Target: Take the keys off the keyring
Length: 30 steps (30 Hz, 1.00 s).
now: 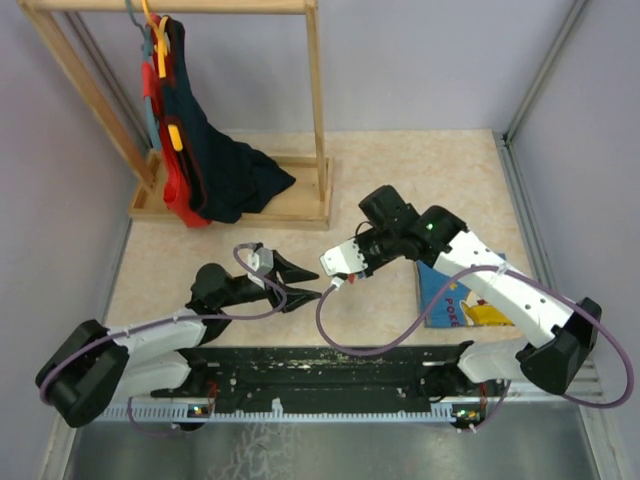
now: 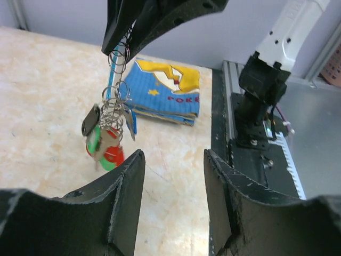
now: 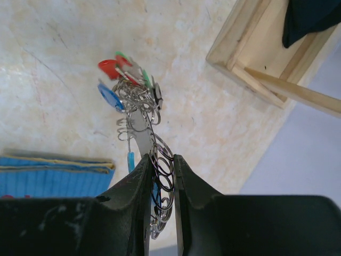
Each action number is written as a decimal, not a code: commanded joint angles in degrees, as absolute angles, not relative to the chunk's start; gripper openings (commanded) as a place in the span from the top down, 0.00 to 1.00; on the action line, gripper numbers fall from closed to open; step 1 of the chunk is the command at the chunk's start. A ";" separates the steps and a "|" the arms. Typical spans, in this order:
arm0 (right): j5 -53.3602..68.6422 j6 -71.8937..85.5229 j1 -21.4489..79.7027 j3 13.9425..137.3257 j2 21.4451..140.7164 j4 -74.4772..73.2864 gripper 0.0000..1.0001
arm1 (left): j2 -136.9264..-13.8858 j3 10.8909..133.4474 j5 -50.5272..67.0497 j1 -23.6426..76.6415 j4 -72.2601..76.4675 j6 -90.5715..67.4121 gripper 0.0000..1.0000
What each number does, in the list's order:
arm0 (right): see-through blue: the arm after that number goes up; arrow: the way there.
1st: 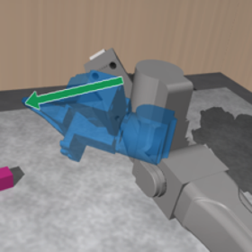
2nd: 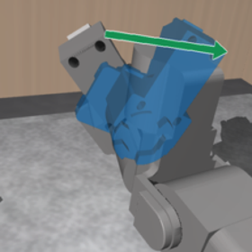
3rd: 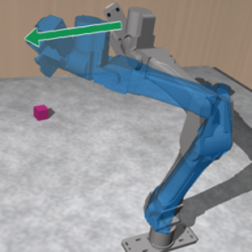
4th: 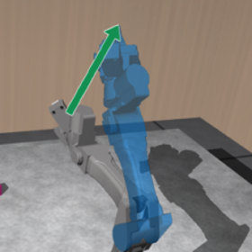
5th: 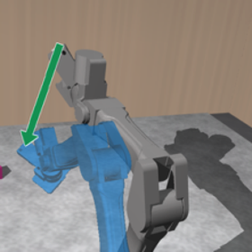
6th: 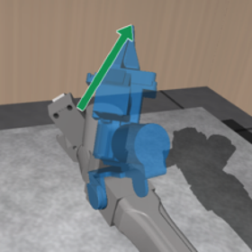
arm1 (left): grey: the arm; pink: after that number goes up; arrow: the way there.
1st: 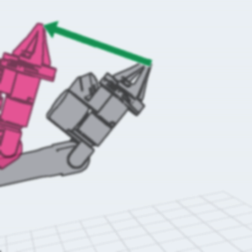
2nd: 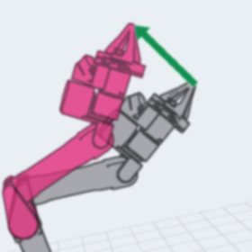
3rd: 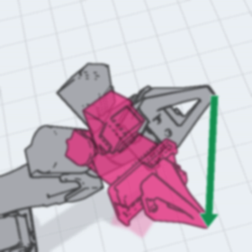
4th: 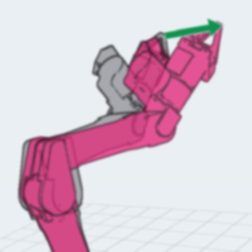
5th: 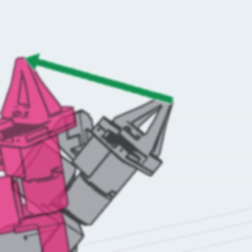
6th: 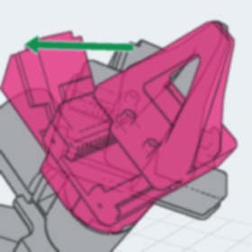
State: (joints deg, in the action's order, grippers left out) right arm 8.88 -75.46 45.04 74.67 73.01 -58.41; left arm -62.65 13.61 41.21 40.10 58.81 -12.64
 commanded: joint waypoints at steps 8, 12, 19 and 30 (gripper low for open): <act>-15.49 -76.20 51.46 79.51 73.61 -56.89 1.00 | -81.67 14.60 33.56 43.49 90.54 -15.21 0.45; -14.28 -74.86 52.05 80.65 73.57 -57.71 1.00 | -92.43 17.44 33.67 44.33 102.30 -20.70 0.49; -11.93 -73.11 52.16 81.40 73.82 -57.98 1.00 | -99.37 22.34 32.97 47.79 102.49 -21.56 0.48; -7.46 -70.70 52.14 82.49 74.17 -58.79 1.00 | -100.99 24.73 29.40 48.94 102.53 -17.08 0.46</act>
State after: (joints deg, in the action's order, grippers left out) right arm -8.69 -72.14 51.62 78.32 74.43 -60.45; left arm -99.77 22.96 31.53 48.25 87.35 -19.68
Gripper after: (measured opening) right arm 0.185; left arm 0.532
